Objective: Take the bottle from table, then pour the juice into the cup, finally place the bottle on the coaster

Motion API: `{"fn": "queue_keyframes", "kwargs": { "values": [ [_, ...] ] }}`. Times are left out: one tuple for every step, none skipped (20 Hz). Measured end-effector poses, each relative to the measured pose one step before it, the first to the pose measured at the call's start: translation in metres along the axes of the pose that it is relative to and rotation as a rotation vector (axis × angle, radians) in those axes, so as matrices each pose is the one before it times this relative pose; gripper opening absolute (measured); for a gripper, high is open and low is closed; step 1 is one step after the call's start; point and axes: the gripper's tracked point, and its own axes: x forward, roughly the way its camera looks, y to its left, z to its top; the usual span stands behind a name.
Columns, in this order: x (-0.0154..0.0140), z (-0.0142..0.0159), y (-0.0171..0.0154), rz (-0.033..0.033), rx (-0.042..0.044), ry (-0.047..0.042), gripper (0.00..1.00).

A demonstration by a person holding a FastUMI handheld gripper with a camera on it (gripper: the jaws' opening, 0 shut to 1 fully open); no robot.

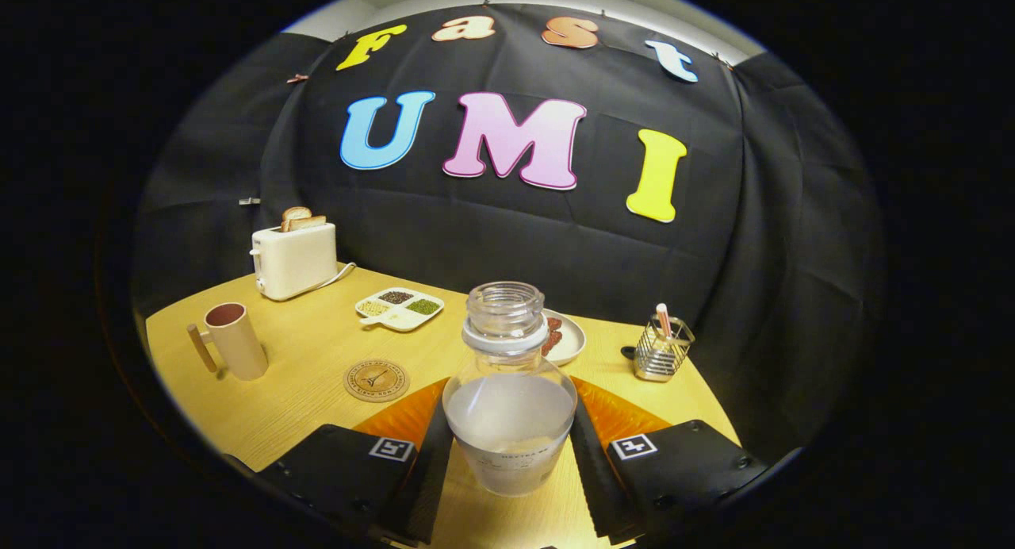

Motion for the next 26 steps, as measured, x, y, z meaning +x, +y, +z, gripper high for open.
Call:
{"fn": "queue_keyframes", "kwargs": {
  "values": [
    [-0.00001,0.01135,0.00507,0.00618,-0.02098,-0.00898,0.74],
    [-0.00104,0.01133,0.00637,0.0061,-0.02305,-0.01117,0.75],
    [-0.00034,0.01213,0.00771,0.00762,-0.02515,-0.01323,0.75],
    [-0.00049,0.01113,0.00817,0.00722,-0.02846,-0.01242,0.75],
    [0.00109,0.01121,0.00908,0.00713,-0.03023,-0.01188,0.74],
    [-0.00019,0.00908,0.00974,0.00562,-0.02885,-0.00698,0.75],
    [0.00221,0.00892,0.00992,0.00498,-0.02498,-0.00298,0.75],
    [0.00219,0.00675,0.01021,0.00414,-0.02308,-0.00022,0.75],
    [0.00304,0.00716,0.01039,0.00539,-0.02523,0.00018,0.75],
    [0.00254,0.0073,0.01025,0.00556,-0.03004,-0.00435,0.75],
    [0.00362,0.00906,0.00981,0.00361,-0.04022,-0.00631,0.75],
    [0.00365,0.00634,0.00774,0.00298,-0.03247,-0.00656,0.74],
    [0.00481,0.0055,0.00869,0.00379,-0.03095,0.00076,0.75],
    [0.00591,0.00255,0.00787,-0.00174,-0.02669,0.01083,0.75],
    [0.0044,0.00064,0.0061,-0.00747,-0.02246,0.01678,0.75],
    [0.00439,0.0024,0.00616,-0.00704,-0.01317,0.00971,0.75],
    [0.00482,0.00348,0.00596,-0.00823,-0.01228,0.00565,0.75],
    [0.00422,0.00355,0.00618,-0.00636,-0.02376,0.00298,0.75],
    [0.00384,0.0029,0.00585,-0.00711,-0.03658,0.00107,0.75],
    [0.00368,0.00184,0.00522,-0.00526,-0.04076,-0.00117,0.74],
    [0.00356,0.00087,0.0069,0.00109,-0.03597,0.00084,0.74],
    [0.0029,0.00049,0.00775,0.00733,-0.02808,0.00288,0.75],
    [0.00425,0.00131,0.00885,0.01091,-0.02402,-0.00094,0.75],
    [0.0037,-0.001,0.00623,0.00697,-0.01591,0.00474,0.74],
    [0.00329,-0.00216,0.00566,0.00643,-0.01192,0.00906,0.74],
    [0.00339,-0.00159,0.00434,0.00308,-0.01661,0.00963,0.74]
  ]
}}
